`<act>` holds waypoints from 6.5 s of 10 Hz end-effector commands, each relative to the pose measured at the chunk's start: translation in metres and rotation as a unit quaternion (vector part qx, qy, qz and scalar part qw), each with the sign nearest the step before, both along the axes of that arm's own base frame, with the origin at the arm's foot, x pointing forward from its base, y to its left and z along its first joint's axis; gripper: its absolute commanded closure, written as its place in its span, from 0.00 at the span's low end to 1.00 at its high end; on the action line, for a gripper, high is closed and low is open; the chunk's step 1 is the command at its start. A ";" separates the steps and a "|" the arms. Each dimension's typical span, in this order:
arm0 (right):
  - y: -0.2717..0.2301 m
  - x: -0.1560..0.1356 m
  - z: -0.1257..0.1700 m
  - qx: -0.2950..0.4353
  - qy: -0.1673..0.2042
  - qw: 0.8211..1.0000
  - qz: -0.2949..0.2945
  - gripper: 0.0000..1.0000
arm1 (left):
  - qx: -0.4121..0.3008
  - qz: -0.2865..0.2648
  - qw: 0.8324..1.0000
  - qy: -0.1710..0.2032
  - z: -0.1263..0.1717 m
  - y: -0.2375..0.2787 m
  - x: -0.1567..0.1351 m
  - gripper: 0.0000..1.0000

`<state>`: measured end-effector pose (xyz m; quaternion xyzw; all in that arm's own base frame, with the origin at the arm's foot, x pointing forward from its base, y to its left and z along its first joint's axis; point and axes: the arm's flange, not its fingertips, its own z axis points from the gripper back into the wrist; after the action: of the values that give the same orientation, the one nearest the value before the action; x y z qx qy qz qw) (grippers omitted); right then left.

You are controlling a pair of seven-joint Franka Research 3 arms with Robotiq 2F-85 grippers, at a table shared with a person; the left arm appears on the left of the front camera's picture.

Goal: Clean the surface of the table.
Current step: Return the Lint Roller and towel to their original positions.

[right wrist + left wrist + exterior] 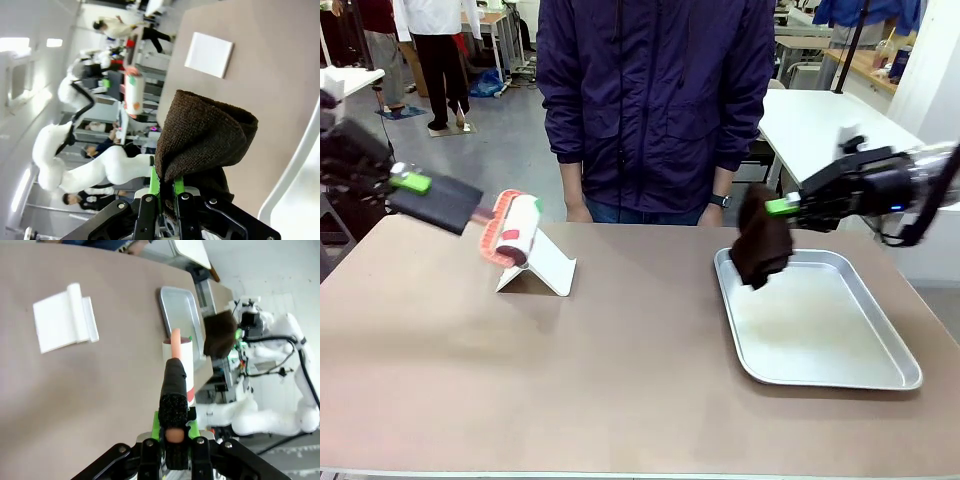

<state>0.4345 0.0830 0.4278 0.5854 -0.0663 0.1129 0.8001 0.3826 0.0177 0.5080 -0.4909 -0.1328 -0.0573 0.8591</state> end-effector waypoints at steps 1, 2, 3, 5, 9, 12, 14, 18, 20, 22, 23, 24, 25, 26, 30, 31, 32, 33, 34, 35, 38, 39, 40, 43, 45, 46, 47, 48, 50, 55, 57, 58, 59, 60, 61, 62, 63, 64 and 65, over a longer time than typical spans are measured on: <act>0.032 0.021 -0.007 -0.016 0.002 1.000 -0.027 0.88 | 0.030 0.057 0.998 0.010 0.009 -0.032 0.024 0.78; 0.048 0.024 -0.015 -0.010 0.001 0.999 -0.042 0.88 | 0.067 0.077 0.995 0.006 0.009 -0.051 0.041 0.78; 0.059 0.025 -0.023 -0.016 -0.003 0.998 -0.056 0.88 | 0.101 0.092 0.991 0.006 0.003 -0.065 0.054 0.78; 0.081 0.019 -0.046 -0.043 0.008 0.997 -0.057 0.88 | 0.144 0.082 0.986 0.019 -0.011 -0.091 0.075 0.78; 0.107 0.010 -0.087 -0.033 0.042 0.998 -0.043 0.88 | 0.125 -0.089 0.978 0.144 -0.036 -0.112 0.101 0.78; 0.099 0.012 -0.080 -0.067 0.035 0.997 -0.037 0.88 | 0.141 0.001 0.988 0.064 -0.041 -0.118 0.089 0.78; 0.099 0.012 -0.080 -0.067 0.035 0.997 -0.037 0.88 | 0.141 0.001 0.988 0.064 -0.041 -0.118 0.089 0.78; 0.106 0.017 -0.087 -0.088 0.035 0.995 -0.043 0.88 | 0.161 -0.008 0.986 0.038 -0.035 -0.118 0.094 0.78; 0.126 0.029 -0.090 -0.105 0.019 0.993 -0.043 0.88 | 0.207 -0.003 0.978 0.029 -0.032 -0.126 0.102 0.78; 0.139 0.039 -0.098 -0.111 0.007 0.992 -0.053 0.88 | 0.233 -0.002 0.972 0.023 -0.035 -0.139 0.116 0.78; 0.144 0.041 -0.103 -0.115 0.012 0.992 -0.054 0.88 | 0.247 -0.001 0.969 0.021 -0.040 -0.146 0.122 0.78; 0.146 0.043 -0.106 -0.109 0.018 0.993 -0.051 0.88 | 0.256 0.010 0.966 0.020 -0.044 -0.152 0.128 0.78; 0.146 0.044 -0.107 -0.108 0.018 0.993 -0.049 0.88 | 0.262 0.023 0.965 0.013 -0.046 -0.157 0.133 0.97; 0.145 0.045 -0.110 -0.107 0.022 0.993 -0.050 0.88 | 0.264 0.025 0.964 0.015 -0.048 -0.159 0.136 0.93; 0.145 0.048 -0.119 -0.118 0.027 0.991 -0.060 0.88 | 0.282 0.035 0.958 0.030 -0.057 -0.160 0.145 0.93; 0.143 0.049 -0.121 -0.117 0.032 0.991 -0.064 0.88 | 0.281 0.049 0.958 0.036 -0.057 -0.157 0.146 0.93; 0.142 0.050 -0.124 -0.116 0.037 0.990 -0.065 0.88 | 0.271 0.060 0.960 0.046 -0.055 -0.153 0.145 0.93; 0.143 0.052 -0.126 -0.117 0.042 0.990 -0.068 0.88 | 0.269 0.063 0.959 0.058 -0.054 -0.151 0.144 0.93; 0.143 0.052 -0.128 -0.118 0.046 0.990 -0.068 0.88 | 0.272 0.072 0.957 0.067 -0.055 -0.150 0.145 0.93; 0.144 0.052 -0.130 -0.119 0.050 0.989 -0.066 0.88 | 0.275 0.077 0.956 0.073 -0.056 -0.148 0.144 0.93; 0.142 0.054 -0.132 -0.116 0.056 0.989 -0.069 0.88 | 0.282 0.085 0.952 0.085 -0.055 -0.144 0.143 0.93; 0.142 0.055 -0.133 -0.116 0.058 0.989 -0.070 0.88 | 0.285 0.082 0.951 0.087 -0.055 -0.142 0.142 0.93; 0.142 0.056 -0.133 -0.116 0.059 0.989 -0.069 0.88 | 0.292 0.080 0.949 0.085 -0.056 -0.141 0.144 0.93; 0.141 0.057 -0.133 -0.112 0.063 0.990 -0.066 0.88 | 0.304 0.072 0.947 0.079 -0.060 -0.139 0.146 0.93; 0.141 0.057 -0.133 -0.113 0.063 0.990 -0.064 0.88 | 0.303 0.068 0.947 0.082 -0.061 -0.137 0.146 0.93; 0.141 0.056 -0.134 -0.114 0.062 0.990 -0.062 0.88 | 0.304 0.068 0.947 0.081 -0.061 -0.136 0.146 0.93; 0.140 0.056 -0.133 -0.112 0.064 0.990 -0.062 0.57 | 0.304 0.067 0.946 0.084 -0.061 -0.134 0.146 0.48; 0.139 0.056 -0.133 -0.114 0.066 0.989 -0.060 0.31 | 0.305 0.067 0.946 0.085 -0.061 -0.134 0.146 0.20; 0.137 0.056 -0.132 -0.117 0.068 0.989 -0.060 0.00 | 0.309 0.068 0.945 0.086 -0.060 -0.131 0.146 0.00; 0.123 0.055 -0.128 -0.129 0.066 0.987 -0.074 0.00 | 0.310 0.073 0.944 0.082 -0.054 -0.123 0.144 0.00; 0.121 0.054 -0.123 -0.140 0.057 0.986 -0.067 0.00 | 0.308 0.077 0.945 0.080 -0.051 -0.115 0.141 0.00; 0.122 0.054 -0.123 -0.155 0.052 0.984 -0.068 0.00 | 0.307 0.077 0.945 0.077 -0.049 -0.112 0.139 0.00; 0.123 0.053 -0.121 -0.164 0.046 0.983 -0.062 0.00 | 0.305 0.074 0.947 0.074 -0.046 -0.109 0.136 0.00; 0.123 0.052 -0.118 -0.184 0.036 0.980 -0.060 0.00 | 0.303 0.065 0.948 0.073 -0.042 -0.106 0.132 0.00; 0.122 0.049 -0.113 -0.208 0.019 0.976 -0.061 0.00 | 0.295 0.056 0.951 0.073 -0.038 -0.101 0.127 0.00; 0.119 0.046 -0.105 -0.231 -0.002 0.971 -0.061 0.00 | 0.284 0.046 0.955 0.073 -0.033 -0.095 0.121 0.00; 0.115 0.042 -0.094 -0.257 -0.028 0.963 -0.068 0.00 | 0.269 0.036 0.960 0.072 -0.027 -0.087 0.113 0.00; 0.110 0.035 -0.079 -0.248 -0.053 0.965 -0.071 0.00 | 0.251 0.028 0.965 0.068 -0.020 -0.078 0.102 0.00; 0.102 0.029 -0.070 -0.219 -0.054 0.972 -0.070 0.00 | 0.236 0.016 0.969 0.072 -0.017 -0.068 0.092 0.00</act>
<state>0.4786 0.1903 0.3492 0.3725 -0.1130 0.1041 0.9152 0.4896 -0.0645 0.4914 -0.2488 -0.0665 -0.0263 0.9659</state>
